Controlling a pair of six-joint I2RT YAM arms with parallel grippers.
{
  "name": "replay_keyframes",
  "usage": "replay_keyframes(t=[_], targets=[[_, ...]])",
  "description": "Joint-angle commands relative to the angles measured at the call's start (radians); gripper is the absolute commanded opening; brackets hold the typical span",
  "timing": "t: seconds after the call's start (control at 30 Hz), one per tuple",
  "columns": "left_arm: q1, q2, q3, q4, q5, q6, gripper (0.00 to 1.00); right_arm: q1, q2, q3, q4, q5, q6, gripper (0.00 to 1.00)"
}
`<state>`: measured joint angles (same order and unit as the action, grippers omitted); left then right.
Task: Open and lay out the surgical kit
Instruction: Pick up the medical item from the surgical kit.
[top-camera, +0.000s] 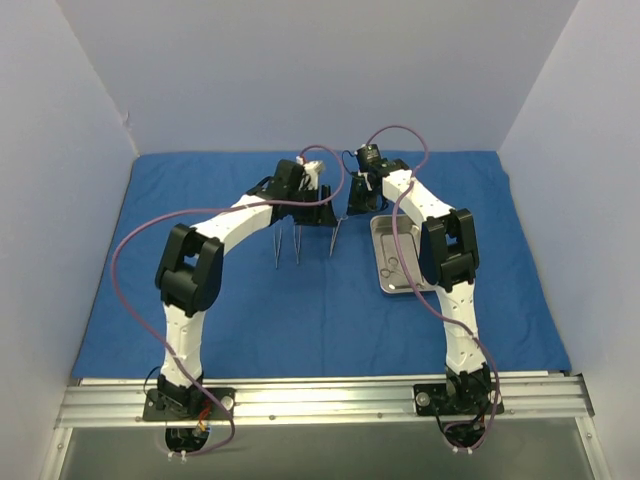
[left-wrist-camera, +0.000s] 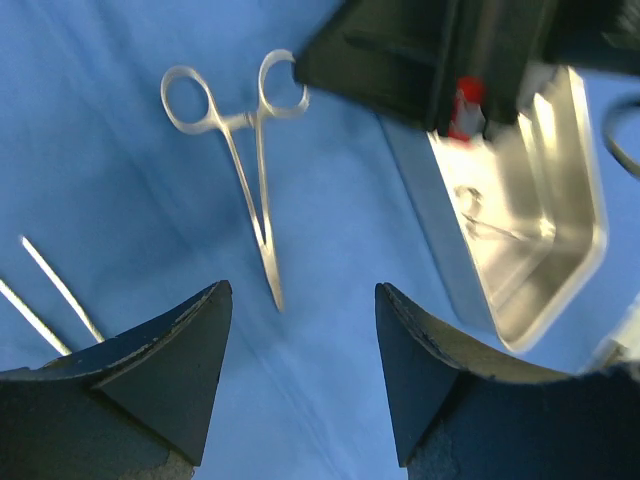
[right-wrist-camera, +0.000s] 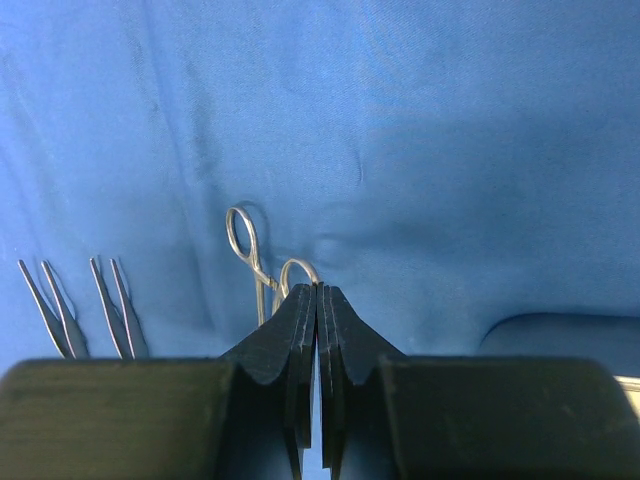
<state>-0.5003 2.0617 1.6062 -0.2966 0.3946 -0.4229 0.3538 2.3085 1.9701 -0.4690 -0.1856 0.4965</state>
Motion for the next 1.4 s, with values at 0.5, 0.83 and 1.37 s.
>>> replay_keyframes(t=[0.5,0.83,1.37], targets=[[-0.089,0.170,0.204,-0.082,-0.338,0.056,0.65,-0.007,-0.044,0.009,-0.019,-0.011,0.037,0.00],[-0.110,0.158,0.181,-0.059,-0.381,0.036,0.65,-0.012,-0.041,0.009,-0.023,-0.006,0.034,0.00],[-0.139,0.216,0.198,-0.049,-0.431,0.016,0.65,-0.016,-0.043,0.010,-0.034,-0.029,0.034,0.00]])
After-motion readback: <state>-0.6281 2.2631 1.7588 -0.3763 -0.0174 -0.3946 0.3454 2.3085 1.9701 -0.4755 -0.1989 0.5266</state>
